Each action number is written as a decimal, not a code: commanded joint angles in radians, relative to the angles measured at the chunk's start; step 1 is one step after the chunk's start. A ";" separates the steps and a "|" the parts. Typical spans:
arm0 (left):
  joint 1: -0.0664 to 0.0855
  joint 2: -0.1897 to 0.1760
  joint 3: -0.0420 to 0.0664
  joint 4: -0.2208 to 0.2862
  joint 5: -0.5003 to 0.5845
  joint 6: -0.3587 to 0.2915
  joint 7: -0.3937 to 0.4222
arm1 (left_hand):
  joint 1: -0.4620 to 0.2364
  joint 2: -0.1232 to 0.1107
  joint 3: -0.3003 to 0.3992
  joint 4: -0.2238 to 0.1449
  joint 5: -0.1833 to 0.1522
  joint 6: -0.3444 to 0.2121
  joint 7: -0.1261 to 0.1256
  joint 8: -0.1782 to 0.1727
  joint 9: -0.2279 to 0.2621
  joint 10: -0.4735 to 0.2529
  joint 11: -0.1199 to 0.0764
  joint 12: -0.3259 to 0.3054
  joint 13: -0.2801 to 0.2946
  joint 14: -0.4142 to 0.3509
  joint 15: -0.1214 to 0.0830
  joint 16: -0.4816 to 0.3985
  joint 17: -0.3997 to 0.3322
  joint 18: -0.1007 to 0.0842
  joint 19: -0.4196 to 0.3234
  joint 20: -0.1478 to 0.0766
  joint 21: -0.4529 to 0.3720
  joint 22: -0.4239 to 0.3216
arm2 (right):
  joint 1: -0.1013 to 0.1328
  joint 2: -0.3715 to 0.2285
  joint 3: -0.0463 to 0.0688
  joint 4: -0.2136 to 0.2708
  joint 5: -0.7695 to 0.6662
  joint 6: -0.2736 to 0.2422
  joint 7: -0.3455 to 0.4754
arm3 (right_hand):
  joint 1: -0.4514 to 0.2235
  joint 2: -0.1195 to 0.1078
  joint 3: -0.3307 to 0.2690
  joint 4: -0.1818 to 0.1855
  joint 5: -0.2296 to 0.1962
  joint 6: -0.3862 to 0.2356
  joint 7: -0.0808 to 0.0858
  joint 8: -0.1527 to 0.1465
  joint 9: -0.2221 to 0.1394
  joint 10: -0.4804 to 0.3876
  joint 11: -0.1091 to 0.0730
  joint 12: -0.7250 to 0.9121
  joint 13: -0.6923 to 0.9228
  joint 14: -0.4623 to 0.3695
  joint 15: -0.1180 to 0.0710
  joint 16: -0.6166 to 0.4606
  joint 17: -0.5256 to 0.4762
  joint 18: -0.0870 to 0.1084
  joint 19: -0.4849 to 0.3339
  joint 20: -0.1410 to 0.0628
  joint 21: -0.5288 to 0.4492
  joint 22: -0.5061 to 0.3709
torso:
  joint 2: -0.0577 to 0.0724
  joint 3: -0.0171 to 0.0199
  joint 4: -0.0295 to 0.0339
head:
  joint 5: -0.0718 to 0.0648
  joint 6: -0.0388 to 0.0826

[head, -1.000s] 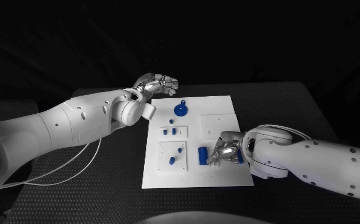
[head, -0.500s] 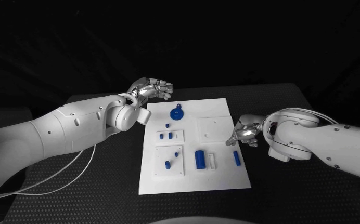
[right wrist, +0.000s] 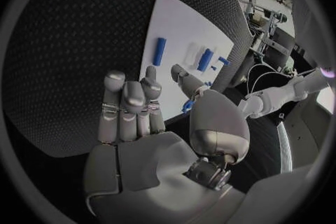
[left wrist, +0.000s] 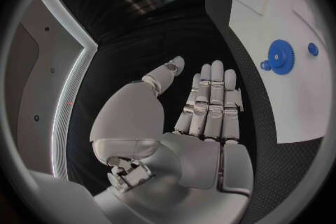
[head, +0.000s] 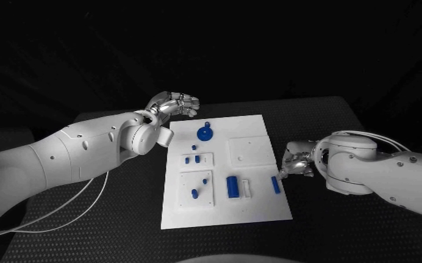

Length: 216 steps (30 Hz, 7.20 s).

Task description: Assemble the parts on the task board

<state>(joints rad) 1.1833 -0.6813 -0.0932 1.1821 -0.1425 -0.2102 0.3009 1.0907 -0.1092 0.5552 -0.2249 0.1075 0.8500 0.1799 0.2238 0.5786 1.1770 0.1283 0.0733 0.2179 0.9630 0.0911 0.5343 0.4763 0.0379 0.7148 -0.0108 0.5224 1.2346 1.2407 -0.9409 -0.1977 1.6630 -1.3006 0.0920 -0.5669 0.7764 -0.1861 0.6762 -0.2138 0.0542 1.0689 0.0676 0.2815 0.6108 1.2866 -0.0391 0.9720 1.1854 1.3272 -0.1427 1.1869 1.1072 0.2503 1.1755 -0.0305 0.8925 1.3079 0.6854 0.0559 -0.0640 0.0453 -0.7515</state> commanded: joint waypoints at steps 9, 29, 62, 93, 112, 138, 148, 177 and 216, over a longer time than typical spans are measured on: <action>0.001 0.000 0.001 0.007 0.004 0.016 0.008 | -0.013 -0.001 0.000 0.008 -0.007 -0.006 0.000 0.004 -0.002 -0.006 -0.002 0.001 -0.002 0.003 0.004 -0.006 0.002 0.005 0.000 0.006 -0.007 0.002 | -0.056 0.035 -0.005 -0.011 -0.115 0.007 -0.030 | -0.020 0.003 -0.005 0.012 -0.005 0.006 0.003 0.007 0.003 0.003 -0.002 0.006 0.002 0.002 0.002 0.005 0.000 0.012 0.000 0.002 0.004 0.008 | 0.001 -0.0021 0.0031 | -0.009 -0.006; 0.001 -0.004 0.001 0.010 0.004 0.019 0.006 | -0.014 0.000 0.000 0.009 -0.007 -0.006 0.001 0.005 -0.002 -0.006 -0.002 0.001 -0.002 0.003 0.004 -0.008 0.004 0.005 0.001 0.006 -0.008 0.003 | -0.102 0.097 -0.010 -0.043 -0.257 -0.017 -0.034 | -0.023 0.034 -0.004 0.001 -0.005 0.009 0.001 0.007 0.006 0.005 -0.004 0.005 0.003 0.001 0.001 0.007 -0.002 0.012 -0.003 0.002 0.005 0.010 | 0.000 -0.0024 0.0032 | -0.005 -0.015; 0.001 -0.009 0.000 0.014 0.004 0.024 0.001 | -0.013 0.001 0.000 0.011 -0.007 -0.010 0.002 0.003 -0.003 -0.006 -0.002 0.001 -0.003 0.003 0.004 -0.010 0.008 0.005 0.001 0.006 -0.010 0.004 | -0.122 0.110 -0.026 -0.044 -0.054 -0.108 -0.012 | 0.076 0.116 0.171 -0.041 -0.001 0.006 0.009 -0.008 0.001 0.009 0.005 -0.001 -0.003 0.001 0.012 0.008 -0.017 0.012 -0.006 0.016 0.005 0.009 | 0.000 -0.0017 0.0023 | 0.002 -0.022; 0.001 -0.010 0.000 0.018 0.003 0.027 -0.002 | -0.012 0.000 0.000 0.010 -0.007 -0.010 0.002 0.004 -0.004 -0.006 -0.002 0.002 -0.003 0.004 0.004 -0.012 0.011 0.005 0.001 0.005 -0.011 0.006 | -0.121 0.141 -0.019 -0.010 0.234 -0.299 0.015 | 0.018 0.107 0.168 -0.036 0.001 0.026 0.002 -0.006 -0.001 0.015 -0.002 0.002 -0.005 0.003 0.006 0.012 -0.023 0.012 0.001 0.013 0.010 0.010 | 0.000 -0.0024 0.0029 | 0.006 -0.027; 0.001 -0.006 0.000 0.018 0.003 0.028 -0.003 | -0.011 -0.001 0.000 0.010 -0.007 -0.010 0.002 0.004 -0.004 -0.006 -0.002 0.002 -0.003 0.004 0.004 -0.014 0.013 0.005 0.001 0.006 -0.012 0.007 | -0.121 0.167 -0.019 -0.036 0.232 -0.250 0.001 | 0.003 0.105 0.164 -0.035 0.000 0.026 0.002 -0.008 -0.002 0.013 -0.003 0.001 -0.004 0.003 0.003 0.012 -0.024 0.012 0.001 0.011 0.010 0.009 | 0.000 -0.0024 0.0024 | 0.011 -0.031; 0.001 -0.008 0.000 0.020 0.003 0.028 -0.004 | -0.012 -0.001 0.000 0.012 -0.007 -0.011 0.002 0.005 -0.004 -0.006 -0.001 0.002 -0.004 0.005 0.004 -0.016 0.015 0.005 0.001 0.006 -0.013 0.009 | -0.122 0.180 -0.019 -0.048 0.201 -0.240 0.005 | -0.036 0.050 0.138 -0.022 -0.004 0.021 0.003 -0.013 -0.004 0.005 -0.002 0.000 -0.003 0.000 0.001 0.011 -0.029 0.012 0.002 0.008 0.006 0.006 | 0.000 -0.0020 0.0014 | 0.018 -0.036; 0.001 -0.008 0.000 0.019 0.003 0.028 -0.004 | -0.013 -0.001 -0.001 0.012 -0.007 -0.012 0.003 0.004 -0.005 -0.006 -0.001 0.002 -0.004 0.005 0.004 -0.016 0.016 0.005 0.002 0.006 -0.013 0.009 | -0.122 0.180 -0.019 -0.047 0.201 -0.245 0.009 | -0.059 -0.016 0.117 0.017 -0.006 0.017 0.002 -0.013 0.000 0.004 -0.003 -0.001 -0.003 -0.002 -0.001 0.012 -0.031 0.012 0.006 0.004 0.004 0.003 | 0.000 -0.0020 0.0024 | 0.019 -0.037; 0.001 -0.006 0.000 0.018 0.003 0.029 -0.004 | -0.012 0.000 0.000 0.013 -0.007 -0.014 0.003 0.004 -0.005 -0.007 -0.001 0.002 -0.004 0.005 0.004 -0.018 0.019 0.005 0.002 0.006 -0.015 0.010 | -0.124 0.169 -0.020 -0.050 0.108 -0.191 0.038 | 0.094 -0.021 0.033 -0.057 -0.005 0.011 0.005 -0.011 0.012 0.000 0.000 -0.001 -0.001 -0.007 0.003 0.013 -0.035 0.012 -0.003 0.005 0.002 0.004 | 0.000 -0.0011 0.0021 | 0.019 -0.038; 0.001 -0.005 0.000 -0.027 0.012 0.043 0.011 | -0.015 0.000 -0.001 0.017 -0.008 -0.013 0.003 0.006 -0.006 -0.004 -0.002 0.003 -0.004 0.008 0.003 -0.021 0.024 0.005 0.003 0.005 -0.017 0.013 | -0.057 0.167 0.043 -0.235 0.600 -0.300 0.536 | -0.073 0.026 -0.178 -0.060 0.059 -0.111 0.042 -0.069 0.006 -0.074 0.034 0.003 0.004 -0.058 0.030 0.000 -0.032 0.012 -0.064 0.005 -0.028 0.005 | -0.017 -0.0091 -0.0093 | 0.014 0.041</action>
<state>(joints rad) 1.1833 -0.6885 -0.0936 1.1590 -0.1424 -0.1917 0.2925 1.0836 -0.1103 0.5548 -0.2147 0.1036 0.8394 0.1835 0.2237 0.5734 1.1770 0.1283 0.0733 0.2150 0.9667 0.0948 0.5188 0.4994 0.0375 0.7149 -0.0108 0.5108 1.2463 1.1806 -0.7808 -0.1579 1.4545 -0.8898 -0.1821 -0.2464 0.7005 -0.1720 0.5073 -0.2639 0.1054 0.9774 0.0916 0.2116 0.6157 1.2167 -0.0053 0.9709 1.1909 1.2725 -0.1107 1.1904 1.0742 0.2470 1.1161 -0.0252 0.8673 1.3074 0.6760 0.0504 -0.0694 0.0610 -0.7321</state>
